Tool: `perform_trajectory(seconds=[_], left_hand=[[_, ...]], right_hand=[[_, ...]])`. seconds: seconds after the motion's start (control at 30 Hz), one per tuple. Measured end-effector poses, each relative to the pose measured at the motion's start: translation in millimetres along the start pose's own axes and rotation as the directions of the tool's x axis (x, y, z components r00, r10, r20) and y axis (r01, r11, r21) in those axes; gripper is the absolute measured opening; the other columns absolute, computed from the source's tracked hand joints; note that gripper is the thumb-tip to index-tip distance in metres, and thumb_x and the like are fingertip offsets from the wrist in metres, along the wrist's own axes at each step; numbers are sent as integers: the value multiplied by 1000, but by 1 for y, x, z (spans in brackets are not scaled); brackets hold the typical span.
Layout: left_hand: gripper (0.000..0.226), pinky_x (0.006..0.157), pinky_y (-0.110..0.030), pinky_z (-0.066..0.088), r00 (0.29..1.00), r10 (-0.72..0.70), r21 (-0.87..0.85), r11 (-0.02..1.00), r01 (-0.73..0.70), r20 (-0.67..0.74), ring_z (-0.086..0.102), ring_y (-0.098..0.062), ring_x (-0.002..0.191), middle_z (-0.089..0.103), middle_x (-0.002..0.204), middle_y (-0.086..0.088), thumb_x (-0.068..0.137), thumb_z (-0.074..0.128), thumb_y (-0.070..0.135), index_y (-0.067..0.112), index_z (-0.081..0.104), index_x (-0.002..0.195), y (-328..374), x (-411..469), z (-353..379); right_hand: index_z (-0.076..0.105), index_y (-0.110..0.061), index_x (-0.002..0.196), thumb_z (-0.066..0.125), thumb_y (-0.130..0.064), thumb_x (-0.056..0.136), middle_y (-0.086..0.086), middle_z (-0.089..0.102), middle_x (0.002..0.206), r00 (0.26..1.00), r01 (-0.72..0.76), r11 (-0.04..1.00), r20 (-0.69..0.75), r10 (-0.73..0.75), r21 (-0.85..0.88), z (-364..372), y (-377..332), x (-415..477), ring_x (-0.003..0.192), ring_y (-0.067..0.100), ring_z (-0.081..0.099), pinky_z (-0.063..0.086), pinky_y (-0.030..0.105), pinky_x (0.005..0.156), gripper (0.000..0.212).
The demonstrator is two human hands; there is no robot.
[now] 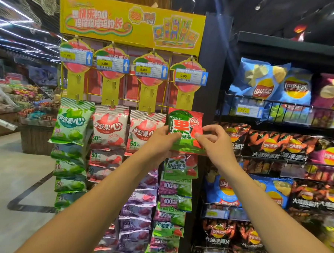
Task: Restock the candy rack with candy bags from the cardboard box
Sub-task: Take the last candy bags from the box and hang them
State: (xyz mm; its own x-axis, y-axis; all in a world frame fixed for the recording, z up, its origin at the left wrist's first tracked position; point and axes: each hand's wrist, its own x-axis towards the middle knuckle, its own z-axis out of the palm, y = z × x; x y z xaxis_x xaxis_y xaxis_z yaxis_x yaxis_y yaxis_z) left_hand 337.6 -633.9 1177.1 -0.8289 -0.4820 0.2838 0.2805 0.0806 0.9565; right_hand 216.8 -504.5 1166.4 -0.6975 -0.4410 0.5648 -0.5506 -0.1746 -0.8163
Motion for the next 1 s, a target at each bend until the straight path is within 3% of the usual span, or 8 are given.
perform_trajectory(seconds=[0.1, 0.23, 0.33, 0.4, 0.47, 0.5, 0.67, 1.0], left_hand=[[17, 84, -44, 64, 1000, -22, -14, 1000, 22, -6, 74, -28, 101, 74, 115, -15, 108, 54, 12, 8, 63, 122, -10, -5, -2], [14, 77, -38, 65, 1000, -9, -6, 1000, 8, -18, 75, -17, 86, 74, 104, -6, 107, 56, 13, 10, 63, 119, -17, -11, -4], [9, 86, -42, 65, 999, 13, 12, 1000, -13, -39, 73, -14, 93, 71, 110, -4, 106, 58, 14, 15, 65, 112, -24, -16, -7], [7, 91, -43, 63, 998, 27, 44, 999, -25, -52, 70, -11, 95, 67, 114, 0, 106, 59, 15, 15, 65, 109, -30, -21, -9], [24, 89, -38, 64, 996, 37, 112, 993, -27, -84, 71, -9, 92, 65, 120, 3, 106, 60, 15, 10, 61, 129, -40, -25, -15], [20, 87, -35, 64, 995, 50, 148, 988, -36, -91, 72, -9, 89, 69, 116, 2, 106, 60, 14, 12, 60, 125, -45, -27, -19], [38, 82, -38, 66, 985, 91, 236, 970, -54, -149, 79, -25, 88, 76, 114, -12, 105, 63, 16, 3, 60, 140, -59, -33, -29], [30, 80, -45, 66, 964, 174, 385, 919, -86, -201, 79, -19, 77, 77, 104, -6, 105, 62, 17, 6, 66, 133, -64, -35, -28]], right_hand=[[60, -20, 111, 79, -28, 89, 4, 79, 88, 1000, -6, 1000, 11, 6, -7, 2, 9, -4, 82, 16, 77, 61, 39, 78, 30], [60, -20, 111, 78, -26, 89, 4, 78, 89, 999, -31, 999, 12, 31, 9, 5, 16, -10, 78, 14, 77, 61, 36, 74, 29], [62, -20, 110, 80, -26, 88, 5, 76, 96, 999, -37, 999, -12, 38, 15, 7, 22, -11, 79, 16, 77, 62, 36, 73, 29], [63, -21, 107, 81, -29, 86, 4, 74, 98, 999, -33, 999, -42, 33, -8, 8, 28, -11, 81, 13, 76, 60, 30, 72, 29], [65, -20, 105, 81, -30, 86, 3, 74, 97, 998, -17, 999, -56, 15, -29, 9, 33, -12, 79, 6, 73, 55, 21, 66, 27], [65, -18, 104, 81, -29, 87, 3, 74, 97, 999, -4, 1000, -51, 3, -21, 9, 34, -14, 77, 4, 73, 54, 18, 63, 26], [66, -18, 108, 80, -23, 88, 2, 73, 94, 999, 48, 999, -20, -48, -19, 10, 38, -24, 78, 11, 75, 62, 31, 69, 25], [66, -23, 108, 82, -31, 86, -3, 74, 96, 996, 79, 992, -41, -83, -97, 12, 44, -26, 79, 7, 73, 60, 33, 75, 29]])
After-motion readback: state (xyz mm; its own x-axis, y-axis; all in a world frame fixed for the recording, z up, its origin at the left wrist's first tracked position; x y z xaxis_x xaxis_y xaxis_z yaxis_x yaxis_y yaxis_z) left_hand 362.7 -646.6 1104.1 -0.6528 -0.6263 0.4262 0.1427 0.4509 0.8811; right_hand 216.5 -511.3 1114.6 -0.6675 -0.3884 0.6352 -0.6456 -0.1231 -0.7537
